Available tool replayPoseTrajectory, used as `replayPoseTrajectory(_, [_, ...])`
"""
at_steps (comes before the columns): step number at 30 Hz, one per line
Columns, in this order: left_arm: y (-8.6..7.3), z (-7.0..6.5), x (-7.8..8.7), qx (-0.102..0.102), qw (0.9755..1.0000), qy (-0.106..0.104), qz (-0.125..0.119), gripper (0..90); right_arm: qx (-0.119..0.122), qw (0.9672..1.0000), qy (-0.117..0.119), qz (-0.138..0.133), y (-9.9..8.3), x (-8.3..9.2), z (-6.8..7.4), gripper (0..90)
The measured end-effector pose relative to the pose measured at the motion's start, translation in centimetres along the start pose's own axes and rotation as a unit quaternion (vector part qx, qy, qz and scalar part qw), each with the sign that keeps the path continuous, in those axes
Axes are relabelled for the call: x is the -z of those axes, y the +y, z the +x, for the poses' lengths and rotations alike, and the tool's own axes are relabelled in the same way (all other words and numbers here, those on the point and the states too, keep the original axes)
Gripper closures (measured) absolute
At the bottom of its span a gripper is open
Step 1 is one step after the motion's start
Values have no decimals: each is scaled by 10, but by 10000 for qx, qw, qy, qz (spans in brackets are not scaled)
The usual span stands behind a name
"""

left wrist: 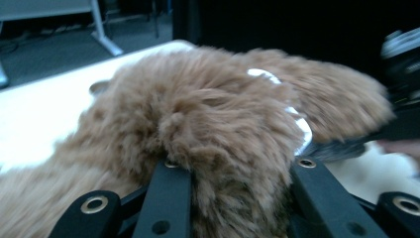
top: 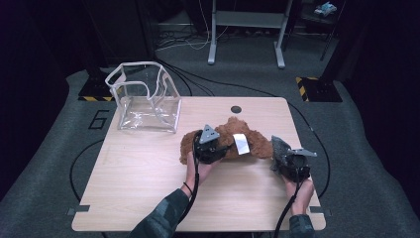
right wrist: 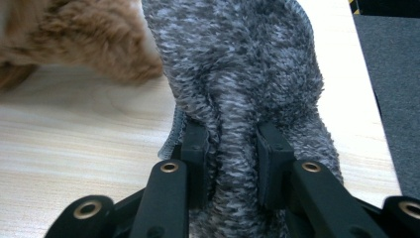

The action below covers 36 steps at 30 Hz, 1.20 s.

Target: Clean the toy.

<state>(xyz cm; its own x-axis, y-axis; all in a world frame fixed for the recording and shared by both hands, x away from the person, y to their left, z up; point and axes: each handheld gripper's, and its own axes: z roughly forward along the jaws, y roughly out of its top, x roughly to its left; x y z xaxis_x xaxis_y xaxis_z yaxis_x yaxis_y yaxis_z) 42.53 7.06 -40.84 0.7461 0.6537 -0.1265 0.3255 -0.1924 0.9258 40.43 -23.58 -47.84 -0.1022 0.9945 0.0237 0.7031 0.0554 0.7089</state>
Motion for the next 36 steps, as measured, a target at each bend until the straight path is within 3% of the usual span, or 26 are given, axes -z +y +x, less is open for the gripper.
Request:
replayPoseTrajectory(4, [7,-4,9,189,9991,-326,-167,734,-71,10000,-5,-9,1,2,0,703])
replayPoseTrajectory(5, [7,-3,8,154,9992,-335,-143,732,-60,10000,-7,-11,1,2,1,702])
replayPoseTrajectory(9, [-9,18,-5,579,9975,-371,147,714,5,10000,14,12,1,0,2,699])
replayPoseTrajectory(10, [-13,23,-8,602,9974,-327,237,709,-3,10000,36,24,1,-1,3,696])
replayPoseTrajectory(14, [-24,41,-11,705,9970,-133,276,665,35,10000,47,75,0,-3,5,691])
replayPoseTrajectory(16, [-26,48,-9,603,9976,18,350,624,48,9999,57,78,0,-4,6,690])
replayPoseTrajectory(17, [-27,49,-9,654,9974,23,315,608,-4,10000,66,72,0,-4,7,691])
replayPoseTrajectory(19, [-28,51,-10,576,9975,221,348,525,49,9999,73,80,1,-4,8,694])
replayPoseTrajectory(23, [-29,50,-11,422,9974,429,396,449,38,9999,86,65,1,-4,9,695])
replayPoseTrajectory(27, [-27,45,-9,175,9957,824,375,341,79,9999,87,79,1,-4,7,696])
replayPoseTrajectory(29, [-25,46,-5,71,9954,879,377,308,75,9999,94,70,1,-4,7,696])
replayPoseTrajectory(33, [-24,48,-2,-60,9906,1294,436,264,31,9999,113,76,1,-4,8,696])
replayPoseTrajectory(35, [-24,54,0,0,9875,1509,447,256,37,9999,121,74,1,-4,9,696])
replayPoseTrajectory(36, [-25,58,2,14,9845,1691,465,251,44,9999,116,82,1,-4,9,696])
